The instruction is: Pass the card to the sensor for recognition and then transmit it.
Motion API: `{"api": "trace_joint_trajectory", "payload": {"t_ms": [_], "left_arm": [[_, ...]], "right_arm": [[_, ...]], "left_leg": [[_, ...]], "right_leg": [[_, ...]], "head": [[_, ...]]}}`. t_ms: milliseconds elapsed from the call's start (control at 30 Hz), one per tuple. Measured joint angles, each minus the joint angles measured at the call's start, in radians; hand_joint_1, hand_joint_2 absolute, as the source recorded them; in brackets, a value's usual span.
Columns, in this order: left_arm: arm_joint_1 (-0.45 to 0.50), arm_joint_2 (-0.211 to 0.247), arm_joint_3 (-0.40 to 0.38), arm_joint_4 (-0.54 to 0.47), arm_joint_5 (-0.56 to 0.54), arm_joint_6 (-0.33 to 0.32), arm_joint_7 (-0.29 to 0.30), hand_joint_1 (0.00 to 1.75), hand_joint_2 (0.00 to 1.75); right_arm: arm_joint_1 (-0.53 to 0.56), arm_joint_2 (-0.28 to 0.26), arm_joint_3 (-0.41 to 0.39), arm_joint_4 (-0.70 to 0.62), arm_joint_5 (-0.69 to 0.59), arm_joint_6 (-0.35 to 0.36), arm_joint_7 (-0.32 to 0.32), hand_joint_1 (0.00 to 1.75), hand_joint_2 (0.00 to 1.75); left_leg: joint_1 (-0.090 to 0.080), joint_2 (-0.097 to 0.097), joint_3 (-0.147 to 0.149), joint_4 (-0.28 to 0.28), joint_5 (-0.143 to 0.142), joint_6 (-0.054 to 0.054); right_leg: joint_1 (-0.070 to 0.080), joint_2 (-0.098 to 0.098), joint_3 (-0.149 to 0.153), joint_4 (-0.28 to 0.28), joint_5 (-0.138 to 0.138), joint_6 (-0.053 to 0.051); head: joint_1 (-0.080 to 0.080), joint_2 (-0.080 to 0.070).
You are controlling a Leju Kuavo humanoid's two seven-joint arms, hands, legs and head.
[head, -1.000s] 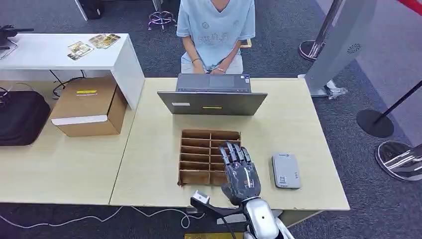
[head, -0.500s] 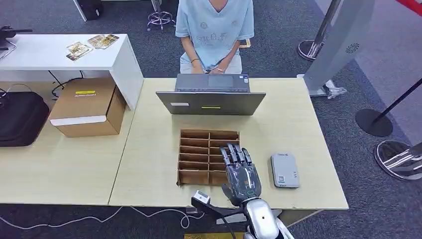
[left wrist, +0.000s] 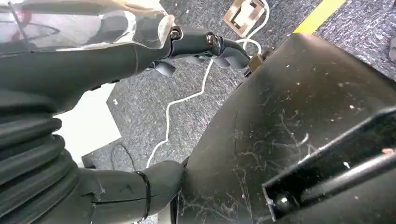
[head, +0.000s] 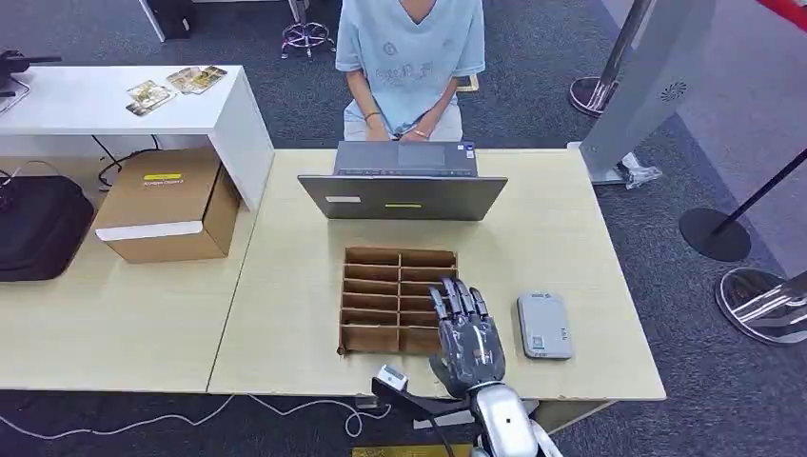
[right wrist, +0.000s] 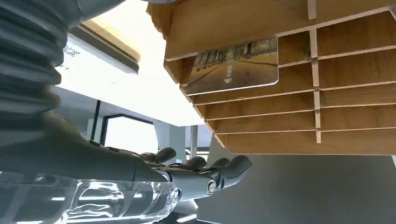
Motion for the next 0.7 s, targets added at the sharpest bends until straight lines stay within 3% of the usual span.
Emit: {"api": "trace_joint_trajectory", "payload": {"t_ms": [700], "left_arm": [[0.006,0.007,0.065,0.000,0.085,0.030,0.059,0.00,1.75]], "right_arm": [[0.025,0.000,-0.015,-0.019,0.000,-0.004,0.000,0.00,1.75]], "left_leg": [[0.000,0.001,0.001,0.000,0.000,0.000]], "right_leg": [[0.000,0.001,0.000,0.000,0.000,0.000]], "head": [[0.000,0.000]]}}
